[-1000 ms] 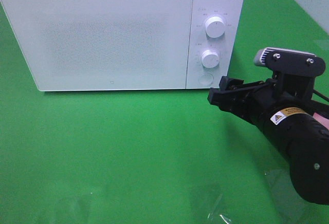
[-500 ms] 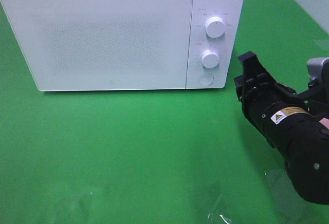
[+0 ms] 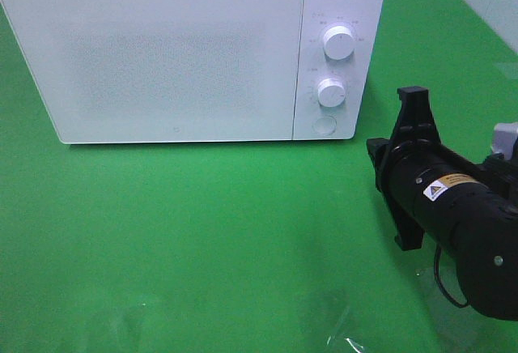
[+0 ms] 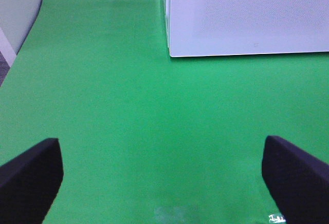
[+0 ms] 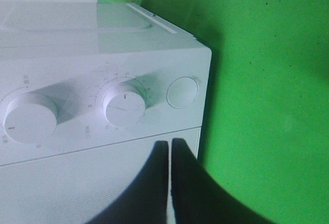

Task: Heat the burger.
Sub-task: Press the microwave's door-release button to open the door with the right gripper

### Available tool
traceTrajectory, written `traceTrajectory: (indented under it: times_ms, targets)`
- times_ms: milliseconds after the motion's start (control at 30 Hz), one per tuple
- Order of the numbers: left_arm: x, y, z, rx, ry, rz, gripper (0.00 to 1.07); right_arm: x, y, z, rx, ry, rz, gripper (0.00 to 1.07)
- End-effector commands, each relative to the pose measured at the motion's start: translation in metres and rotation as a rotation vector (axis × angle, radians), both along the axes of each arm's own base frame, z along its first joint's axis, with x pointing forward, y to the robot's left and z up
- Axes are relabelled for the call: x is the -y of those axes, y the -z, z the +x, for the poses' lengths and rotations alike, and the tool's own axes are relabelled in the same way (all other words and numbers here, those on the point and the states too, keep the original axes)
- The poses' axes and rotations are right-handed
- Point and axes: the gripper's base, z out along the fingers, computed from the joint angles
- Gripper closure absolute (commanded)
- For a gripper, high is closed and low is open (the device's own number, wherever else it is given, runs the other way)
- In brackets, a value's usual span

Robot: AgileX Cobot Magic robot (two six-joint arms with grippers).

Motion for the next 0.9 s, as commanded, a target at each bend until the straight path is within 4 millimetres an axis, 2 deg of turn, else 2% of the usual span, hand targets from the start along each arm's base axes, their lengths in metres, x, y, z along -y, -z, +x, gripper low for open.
traceTrajectory:
  times_ms: [33, 400, 500, 733, 900]
  targets:
    - [0.000, -0.001, -0.002, 0.032, -0.003, 0.001, 0.09, -0.004, 0.006, 0.010, -0.031, -0.015, 0.031, 1.07]
    - [0.000, -0.001, -0.002, 0.032, -0.003, 0.001, 0.09, -0.026, 0.025, 0.037, -0.062, -0.028, 0.074, 1.07]
    - [0.000, -0.001, -0.002, 0.032, -0.003, 0.001, 0.09, -0.026, 0.029, 0.042, -0.068, -0.025, 0.073, 1.07]
    - [0.000, -0.001, -0.002, 0.032, -0.003, 0.001, 0.09, -0.027, 0.036, 0.071, -0.073, -0.012, 0.078, 1.07]
    - [0.000, -0.001, -0.002, 0.032, -0.003, 0.001, 0.09, -0.025, 0.040, 0.080, -0.093, -0.005, 0.081, 1.07]
